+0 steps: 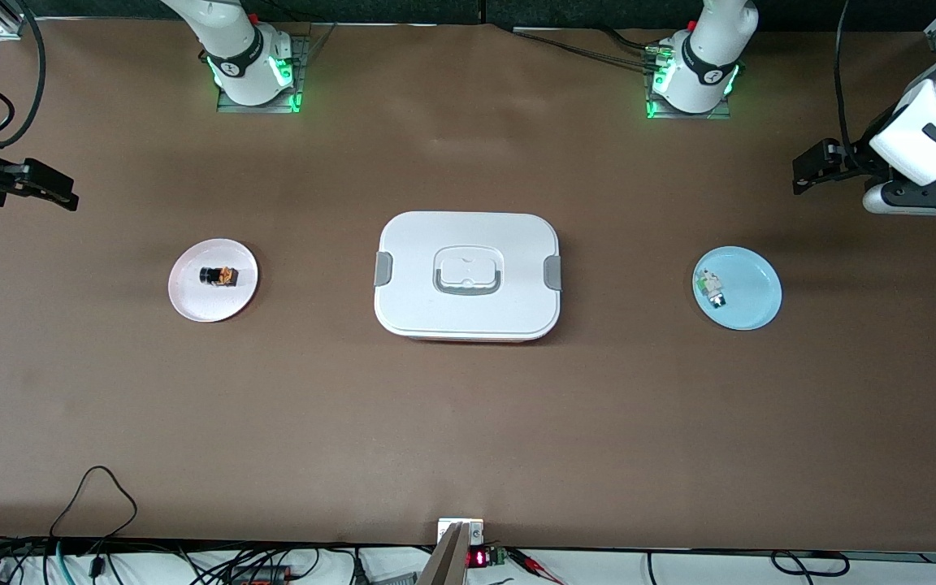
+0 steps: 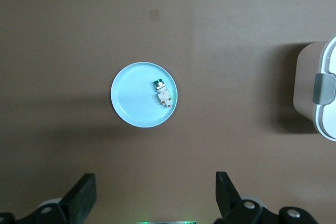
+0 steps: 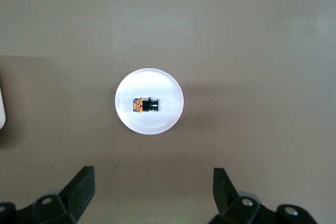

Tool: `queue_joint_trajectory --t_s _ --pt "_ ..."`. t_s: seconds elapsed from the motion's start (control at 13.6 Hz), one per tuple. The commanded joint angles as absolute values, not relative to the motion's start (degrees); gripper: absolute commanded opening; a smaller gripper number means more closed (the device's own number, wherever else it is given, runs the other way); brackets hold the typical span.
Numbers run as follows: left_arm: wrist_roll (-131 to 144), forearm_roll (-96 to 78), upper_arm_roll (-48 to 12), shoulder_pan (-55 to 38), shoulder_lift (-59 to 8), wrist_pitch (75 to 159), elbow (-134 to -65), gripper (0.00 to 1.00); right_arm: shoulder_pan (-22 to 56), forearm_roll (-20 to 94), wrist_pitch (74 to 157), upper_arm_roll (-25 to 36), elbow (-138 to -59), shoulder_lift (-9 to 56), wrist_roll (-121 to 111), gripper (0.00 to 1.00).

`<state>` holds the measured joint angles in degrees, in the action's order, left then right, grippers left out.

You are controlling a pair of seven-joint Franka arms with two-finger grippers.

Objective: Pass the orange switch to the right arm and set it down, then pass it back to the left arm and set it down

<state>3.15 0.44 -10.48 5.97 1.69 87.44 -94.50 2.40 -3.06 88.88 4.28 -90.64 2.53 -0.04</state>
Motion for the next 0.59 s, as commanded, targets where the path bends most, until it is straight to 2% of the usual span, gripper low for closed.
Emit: queue_joint_trajectory --t_s 0.0,0.52 --pt "2.8 1.5 -10.7 6.2 1.5 87.3 -94.0 1.00 2.5 -2.5 87.6 4.4 -90.2 1.5 -0.7 1.00" --pt "2.7 1.5 -10.7 6.3 1.5 87.3 -94.0 1.00 3.5 -1.8 88.4 4.4 -90.2 1.8 -0.3 1.00"
